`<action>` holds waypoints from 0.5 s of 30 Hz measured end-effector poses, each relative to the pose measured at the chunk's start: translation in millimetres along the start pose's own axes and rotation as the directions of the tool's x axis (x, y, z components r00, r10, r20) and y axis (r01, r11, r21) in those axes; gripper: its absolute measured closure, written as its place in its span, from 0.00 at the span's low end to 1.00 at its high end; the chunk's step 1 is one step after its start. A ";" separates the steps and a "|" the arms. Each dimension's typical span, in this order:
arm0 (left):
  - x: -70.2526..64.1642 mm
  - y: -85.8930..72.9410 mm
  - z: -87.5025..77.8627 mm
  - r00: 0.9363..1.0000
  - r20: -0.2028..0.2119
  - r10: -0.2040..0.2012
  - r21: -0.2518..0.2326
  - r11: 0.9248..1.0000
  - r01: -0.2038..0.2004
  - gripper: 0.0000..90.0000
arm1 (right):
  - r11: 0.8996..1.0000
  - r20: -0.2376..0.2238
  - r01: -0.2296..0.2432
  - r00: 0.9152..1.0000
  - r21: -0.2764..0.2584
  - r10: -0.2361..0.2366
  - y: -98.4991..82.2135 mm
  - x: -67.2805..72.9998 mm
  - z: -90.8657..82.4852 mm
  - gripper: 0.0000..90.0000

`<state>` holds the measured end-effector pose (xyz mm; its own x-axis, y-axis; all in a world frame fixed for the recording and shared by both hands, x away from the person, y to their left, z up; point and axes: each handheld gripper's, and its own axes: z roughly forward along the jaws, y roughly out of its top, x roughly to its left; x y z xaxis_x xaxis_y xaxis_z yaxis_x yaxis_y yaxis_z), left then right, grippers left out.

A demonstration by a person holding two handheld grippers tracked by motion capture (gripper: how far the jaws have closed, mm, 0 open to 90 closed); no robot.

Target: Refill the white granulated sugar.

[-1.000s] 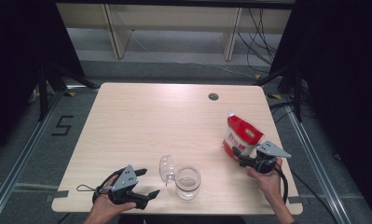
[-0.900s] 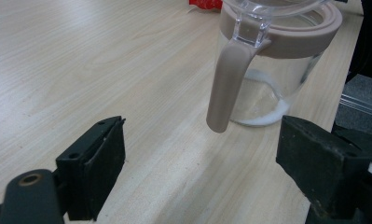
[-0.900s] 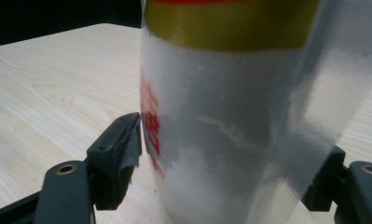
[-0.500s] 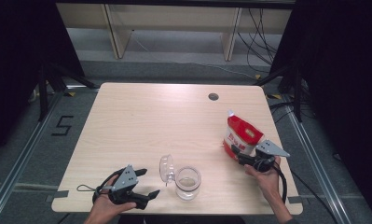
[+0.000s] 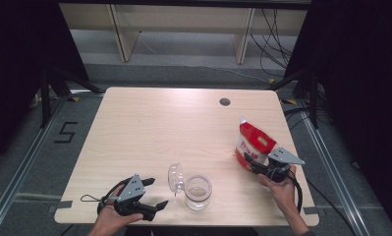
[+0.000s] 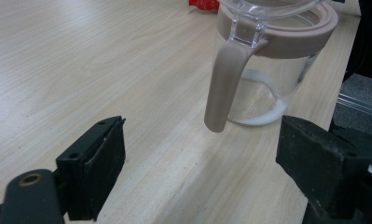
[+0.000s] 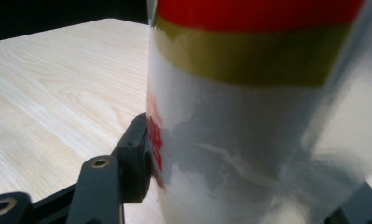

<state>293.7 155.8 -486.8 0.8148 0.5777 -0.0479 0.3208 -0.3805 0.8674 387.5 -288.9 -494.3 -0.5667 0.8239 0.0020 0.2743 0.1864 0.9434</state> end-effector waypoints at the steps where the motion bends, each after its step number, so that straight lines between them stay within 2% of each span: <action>1: -0.2 -0.1 -0.1 1.000 0.000 -0.001 0.000 1.000 0.001 0.17 | 1.000 -0.008 0.005 1.000 0.005 -0.005 0.6 0.4 -0.8 0.49; 2: -0.1 0.0 -0.3 1.000 0.001 0.001 0.000 1.000 -0.001 0.17 | 1.000 -0.011 -0.021 1.000 0.014 0.021 0.1 2.9 -3.0 0.49; 4: -0.6 -0.3 0.4 1.000 0.003 -0.010 -0.011 1.000 0.010 0.17 | 1.000 -0.014 -0.018 1.000 0.016 0.018 -0.5 4.5 -5.6 0.49; 5: -0.7 -0.5 0.3 1.000 0.002 -0.012 -0.011 1.000 0.012 0.17 | 0.999 -0.025 -0.036 0.999 0.009 0.036 -1.6 7.6 -8.6 0.49; 6: 0.1 -0.5 -0.3 1.000 -0.001 -0.002 -0.002 1.000 0.002 0.17 | 0.999 -0.025 -0.036 0.999 0.009 0.036 -1.6 7.6 -8.6 0.49; 7: -0.6 -0.6 0.2 1.000 0.002 -0.010 -0.011 1.000 0.010 0.17 | 1.000 -0.031 -0.008 0.999 0.015 0.008 -2.1 8.2 -12.7 0.50; 8: -0.6 -0.6 0.2 1.000 0.002 -0.010 -0.011 1.000 0.010 0.17 | 1.000 -0.031 -0.008 0.999 0.015 0.008 -2.1 8.2 -12.7 0.50; 9: -0.4 -0.6 -0.4 1.000 0.001 -0.008 -0.006 1.000 0.008 0.17 | 0.999 -0.035 -0.025 0.999 0.041 0.027 -1.5 11.4 -17.6 0.50; 10: -0.4 -0.6 -0.4 1.000 0.001 -0.008 -0.006 1.000 0.008 0.17 | 0.999 -0.035 -0.025 0.999 0.041 0.027 -1.5 11.4 -17.6 0.50; 11: -0.4 -0.6 -0.5 1.000 0.001 -0.007 -0.007 1.000 0.007 0.17 | 1.000 -0.043 -0.003 0.999 0.022 0.004 -1.8 11.3 -17.0 0.50; 15: -0.3 -0.6 -0.8 1.000 0.000 -0.011 -0.007 1.000 0.011 0.17 | 0.999 -0.049 -0.015 0.999 0.039 0.017 -1.8 15.8 -20.2 0.50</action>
<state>292.9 156.4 -487.0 0.8110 0.5822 -0.0575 0.3265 -0.3690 0.8702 362.4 -287.0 -489.3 -0.5997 0.7995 0.0343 0.3130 0.1948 0.9296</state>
